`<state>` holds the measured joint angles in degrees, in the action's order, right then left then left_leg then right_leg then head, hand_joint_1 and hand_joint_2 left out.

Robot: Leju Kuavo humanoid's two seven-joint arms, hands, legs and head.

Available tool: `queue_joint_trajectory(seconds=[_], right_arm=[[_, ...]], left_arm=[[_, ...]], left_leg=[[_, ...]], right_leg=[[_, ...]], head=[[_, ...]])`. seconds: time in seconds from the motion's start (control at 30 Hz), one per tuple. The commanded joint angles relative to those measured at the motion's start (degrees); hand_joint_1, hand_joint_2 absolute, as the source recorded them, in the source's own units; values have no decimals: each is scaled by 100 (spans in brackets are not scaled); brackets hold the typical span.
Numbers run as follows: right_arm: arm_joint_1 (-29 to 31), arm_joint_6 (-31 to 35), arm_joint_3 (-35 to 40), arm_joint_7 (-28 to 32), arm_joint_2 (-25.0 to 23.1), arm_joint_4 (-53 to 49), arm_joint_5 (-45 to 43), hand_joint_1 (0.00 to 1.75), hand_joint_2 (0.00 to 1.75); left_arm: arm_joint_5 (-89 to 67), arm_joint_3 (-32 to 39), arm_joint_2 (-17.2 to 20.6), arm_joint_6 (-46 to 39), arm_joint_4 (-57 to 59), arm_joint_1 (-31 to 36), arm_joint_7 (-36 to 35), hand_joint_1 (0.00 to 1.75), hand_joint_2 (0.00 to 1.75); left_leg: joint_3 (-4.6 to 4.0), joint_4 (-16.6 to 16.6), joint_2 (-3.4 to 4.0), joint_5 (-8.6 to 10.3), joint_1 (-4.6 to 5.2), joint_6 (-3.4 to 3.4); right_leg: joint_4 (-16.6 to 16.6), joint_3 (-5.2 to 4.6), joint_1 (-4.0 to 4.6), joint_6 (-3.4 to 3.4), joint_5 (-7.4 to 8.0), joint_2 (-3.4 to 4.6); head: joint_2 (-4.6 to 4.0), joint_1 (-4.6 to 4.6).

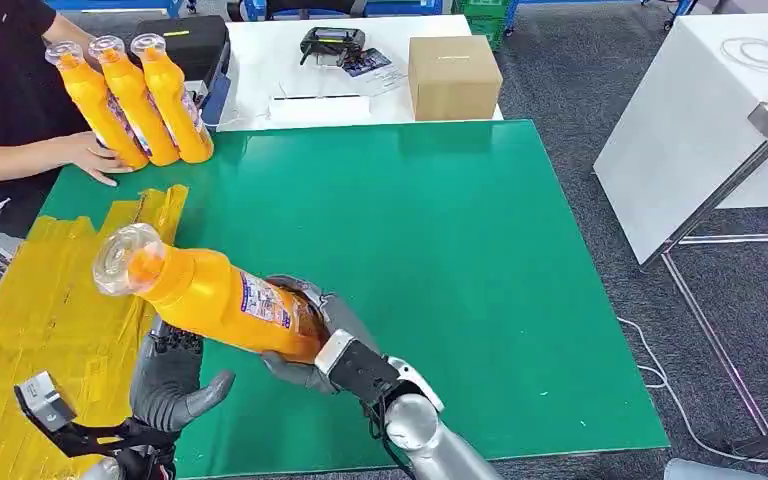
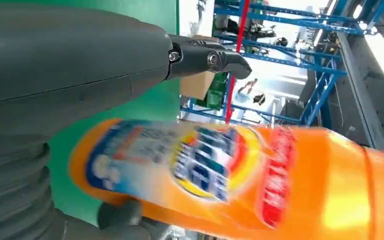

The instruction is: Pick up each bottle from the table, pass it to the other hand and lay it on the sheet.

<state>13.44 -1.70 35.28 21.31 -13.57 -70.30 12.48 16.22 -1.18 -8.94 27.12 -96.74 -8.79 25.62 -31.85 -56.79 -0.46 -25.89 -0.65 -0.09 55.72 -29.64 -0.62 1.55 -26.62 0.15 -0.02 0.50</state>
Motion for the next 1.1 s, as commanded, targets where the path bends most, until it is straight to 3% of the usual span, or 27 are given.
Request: queue_joint_trajectory(seconds=[0.03,0.33,1.1], right_arm=[[291,-40,213,-27,28,645,101,175,175],[104,-43,766,73,-140,2064,840,175,175],[114,-28,790,111,-173,2322,1118,175,175]], left_arm=[[36,-93,61,22,162,141,-41,0,175],[266,-63,115,58,231,282,-158,0,175],[-382,-523,144,-280,605,388,-336,0,175]], left_leg=[[8,4,4,-1,-2,2],[14,10,1,1,-2,0],[7,6,-3,0,-1,2]], right_leg=[[-7,9,3,-4,1,0],[-11,13,3,-4,1,-2],[-9,6,2,-5,-1,-8]], head=[[0,0],[0,0],[0,-2]])
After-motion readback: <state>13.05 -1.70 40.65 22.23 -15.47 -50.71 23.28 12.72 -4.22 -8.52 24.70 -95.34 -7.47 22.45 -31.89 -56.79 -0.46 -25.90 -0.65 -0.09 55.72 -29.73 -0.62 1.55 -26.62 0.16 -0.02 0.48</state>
